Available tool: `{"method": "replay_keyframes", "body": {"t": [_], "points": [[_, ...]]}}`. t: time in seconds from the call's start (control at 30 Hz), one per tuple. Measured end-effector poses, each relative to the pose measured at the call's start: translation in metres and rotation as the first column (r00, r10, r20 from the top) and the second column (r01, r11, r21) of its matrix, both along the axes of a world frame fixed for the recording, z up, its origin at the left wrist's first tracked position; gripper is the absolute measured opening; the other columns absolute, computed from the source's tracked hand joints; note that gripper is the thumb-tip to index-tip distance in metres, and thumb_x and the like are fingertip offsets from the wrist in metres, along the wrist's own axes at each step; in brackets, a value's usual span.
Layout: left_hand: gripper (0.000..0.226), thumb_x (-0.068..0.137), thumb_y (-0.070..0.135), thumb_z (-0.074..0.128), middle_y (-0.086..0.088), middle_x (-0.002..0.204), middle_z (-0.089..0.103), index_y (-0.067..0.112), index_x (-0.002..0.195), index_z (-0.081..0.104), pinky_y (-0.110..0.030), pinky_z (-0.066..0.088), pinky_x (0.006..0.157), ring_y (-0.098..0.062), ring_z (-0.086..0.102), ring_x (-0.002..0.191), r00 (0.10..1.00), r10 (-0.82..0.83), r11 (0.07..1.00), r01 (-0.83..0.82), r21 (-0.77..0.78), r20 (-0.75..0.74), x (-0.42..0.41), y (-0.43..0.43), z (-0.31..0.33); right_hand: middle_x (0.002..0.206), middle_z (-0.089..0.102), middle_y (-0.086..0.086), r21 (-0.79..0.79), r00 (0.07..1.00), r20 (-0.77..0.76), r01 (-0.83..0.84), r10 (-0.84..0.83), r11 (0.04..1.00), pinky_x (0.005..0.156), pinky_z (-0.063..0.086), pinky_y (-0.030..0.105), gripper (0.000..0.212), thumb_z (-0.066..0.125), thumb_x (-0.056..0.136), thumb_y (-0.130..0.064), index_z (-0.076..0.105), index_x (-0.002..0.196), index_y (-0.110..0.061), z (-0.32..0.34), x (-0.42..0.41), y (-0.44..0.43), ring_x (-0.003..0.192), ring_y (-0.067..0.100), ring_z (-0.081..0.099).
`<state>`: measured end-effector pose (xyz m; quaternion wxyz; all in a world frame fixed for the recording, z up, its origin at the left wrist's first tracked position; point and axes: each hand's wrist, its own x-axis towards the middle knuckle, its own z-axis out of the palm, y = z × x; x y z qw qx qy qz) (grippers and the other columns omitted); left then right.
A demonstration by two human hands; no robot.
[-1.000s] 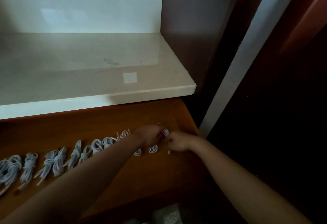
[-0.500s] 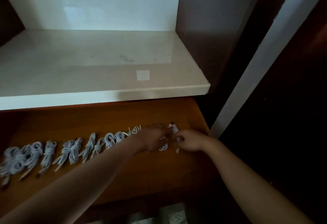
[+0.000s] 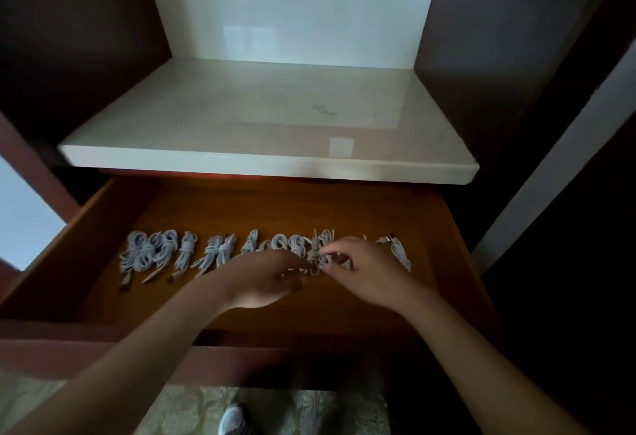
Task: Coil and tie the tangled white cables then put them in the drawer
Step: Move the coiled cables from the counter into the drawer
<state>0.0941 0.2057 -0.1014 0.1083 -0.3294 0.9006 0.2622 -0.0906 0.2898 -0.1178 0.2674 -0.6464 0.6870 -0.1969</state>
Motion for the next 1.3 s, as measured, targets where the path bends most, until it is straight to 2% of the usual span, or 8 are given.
{"method": "replay_keyframes", "body": {"t": [0.17, 0.27, 0.4, 0.6, 0.73, 0.97, 1.13, 1.3], "points": [[0.035, 0.101, 0.043, 0.045, 0.006, 0.130, 0.060, 0.032, 0.131, 0.057, -0.031, 0.047, 0.091, -0.013, 0.058, 0.113, 0.994, 0.110, 0.994, -0.110, 0.012, 0.000, 0.041, 0.009, -0.006, 0.134, 0.054, -0.010, 0.017, 0.996, -0.008, -0.085, 0.086, 0.996, 0.091, 0.039, 0.022, 0.033, 0.049, 0.101, -0.035, 0.058, 0.132, -0.027, 0.001, 0.022, 0.003, 0.114, 0.003, 0.049], [0.034, 0.100, 0.047, 0.044, -0.005, 0.086, 0.070, 0.029, 0.102, 0.072, -0.030, 0.041, 0.063, -0.018, 0.062, 0.070, 0.981, 0.180, 0.983, -0.177, 0.046, -0.069, 0.057, 0.013, -0.011, 0.124, 0.058, -0.012, 0.035, 0.993, 0.039, -0.109, 0.108, 0.993, 0.093, 0.045, 0.027, 0.031, 0.048, 0.100, -0.039, 0.060, 0.128, -0.030, -0.001, 0.038, 0.008, 0.109, 0.004, 0.054], [0.046, 0.099, 0.050, 0.045, 0.007, 0.050, 0.041, 0.018, 0.071, 0.062, -0.027, 0.026, 0.048, -0.010, 0.036, 0.044, 0.975, 0.180, 0.984, -0.177, 0.029, -0.131, 0.074, 0.021, -0.008, 0.109, 0.062, -0.017, 0.041, 0.987, 0.039, -0.155, 0.154, 0.987, 0.086, 0.047, 0.023, 0.026, 0.050, 0.100, -0.038, 0.066, 0.117, -0.028, 0.000, 0.052, 0.016, 0.100, -0.001, 0.057], [0.047, 0.093, 0.060, 0.046, 0.009, 0.057, 0.048, 0.024, 0.064, 0.052, -0.029, 0.033, 0.055, -0.007, 0.043, 0.050, 0.973, 0.099, 0.994, -0.104, -0.014, -0.207, 0.094, 0.034, -0.002, 0.093, 0.065, -0.021, 0.046, 0.992, 0.091, -0.090, 0.086, 0.995, 0.082, 0.047, 0.025, 0.028, 0.054, 0.093, -0.054, 0.071, 0.100, -0.033, 0.007, 0.058, 0.036, 0.089, -0.004, 0.061], [0.055, 0.083, 0.075, 0.038, 0.008, 0.078, 0.067, 0.030, 0.094, 0.069, -0.030, 0.047, 0.065, -0.008, 0.061, 0.071, 0.963, 0.037, 0.985, -0.080, -0.155, -0.266, 0.111, 0.045, -0.003, 0.097, 0.069, -0.021, 0.006, 0.992, -0.088, -0.090, 0.090, 0.996, 0.080, 0.054, 0.031, 0.040, 0.046, 0.088, -0.067, 0.070, 0.100, -0.038, 0.010, 0.070, 0.058, 0.086, -0.002, 0.063], [0.049, 0.090, 0.060, 0.046, 0.014, 0.080, 0.070, 0.023, 0.108, 0.072, -0.009, 0.033, 0.050, 0.000, 0.058, 0.058, 0.841, -0.291, 0.782, -0.066, -0.620, -0.456, 0.130, 0.050, -0.037, 0.107, 0.066, -0.022, -0.258, 0.909, -0.413, -0.059, -0.055, 0.964, 0.084, 0.046, 0.027, 0.042, 0.040, 0.093, -0.063, 0.062, 0.118, -0.038, -0.002, 0.095, 0.093, 0.097, 0.000, 0.060], [0.046, 0.092, 0.055, 0.048, 0.011, 0.074, 0.070, 0.019, 0.104, 0.074, -0.016, 0.035, 0.046, -0.006, 0.059, 0.051, 0.783, -0.397, 0.693, -0.086, -0.716, -0.479, 0.126, 0.042, -0.045, 0.102, 0.067, -0.018, -0.326, 0.852, -0.506, -0.049, -0.130, 0.944, 0.077, 0.031, 0.023, 0.038, 0.047, 0.093, -0.061, 0.065, 0.114, -0.035, -0.007, 0.097, 0.090, 0.095, 0.005, 0.061], [0.046, 0.091, 0.053, 0.050, 0.009, 0.072, 0.070, 0.017, 0.101, 0.075, -0.015, 0.027, 0.047, -0.008, 0.061, 0.051, 0.772, -0.417, 0.647, -0.119, -0.753, -0.480, 0.115, 0.025, -0.044, 0.097, 0.068, -0.018, -0.374, 0.830, -0.532, -0.051, -0.170, 0.926, 0.074, 0.039, 0.024, 0.046, 0.036, 0.092, -0.065, 0.065, 0.109, -0.035, -0.015, 0.086, 0.069, 0.090, 0.006, 0.063]]}}
